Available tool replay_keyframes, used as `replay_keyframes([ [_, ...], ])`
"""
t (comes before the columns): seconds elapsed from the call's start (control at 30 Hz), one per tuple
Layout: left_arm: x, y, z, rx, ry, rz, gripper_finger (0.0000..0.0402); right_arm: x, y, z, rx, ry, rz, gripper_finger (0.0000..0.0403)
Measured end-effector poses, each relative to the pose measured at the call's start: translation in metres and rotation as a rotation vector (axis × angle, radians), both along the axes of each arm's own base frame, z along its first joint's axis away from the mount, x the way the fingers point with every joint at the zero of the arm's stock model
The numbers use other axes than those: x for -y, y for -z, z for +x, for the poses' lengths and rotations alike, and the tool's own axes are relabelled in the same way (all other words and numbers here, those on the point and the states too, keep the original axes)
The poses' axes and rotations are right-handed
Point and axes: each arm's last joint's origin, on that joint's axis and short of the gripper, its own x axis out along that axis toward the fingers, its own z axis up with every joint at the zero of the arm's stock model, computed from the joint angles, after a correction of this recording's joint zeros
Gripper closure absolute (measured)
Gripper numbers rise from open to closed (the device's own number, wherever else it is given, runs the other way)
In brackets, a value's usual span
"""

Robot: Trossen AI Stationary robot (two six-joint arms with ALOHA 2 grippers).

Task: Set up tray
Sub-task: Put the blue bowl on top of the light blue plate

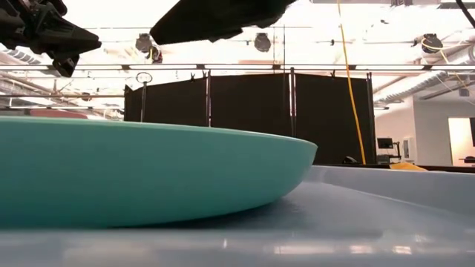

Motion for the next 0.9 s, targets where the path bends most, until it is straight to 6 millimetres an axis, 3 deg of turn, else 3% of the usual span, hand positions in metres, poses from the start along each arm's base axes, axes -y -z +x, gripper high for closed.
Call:
replay_keyframes([
  [0.3, 0.000, 0.000, 0.000, -0.001, 0.000, 0.000, 0.0341, 0.073, -0.004, 0.023, 0.043, 0.151, -0.053, 0.0260],
  [0.47, 0.000, 0.000, 0.000, 0.000, 0.000, 0.000, 0.0341, 0.103, -0.005, 0.030, 0.062, 0.206, -0.069, 0.0213],
  [0.63, 0.000, -0.001, 0.000, 0.011, -0.013, -0.009, 0.0341, 0.113, -0.007, 0.032, 0.084, 0.228, -0.073, 0.0192],
  [0.9, -0.002, -0.007, 0.002, 0.078, -0.060, -0.098, 0.0341, 0.105, -0.011, 0.034, 0.138, 0.199, -0.079, 0.0191],
])
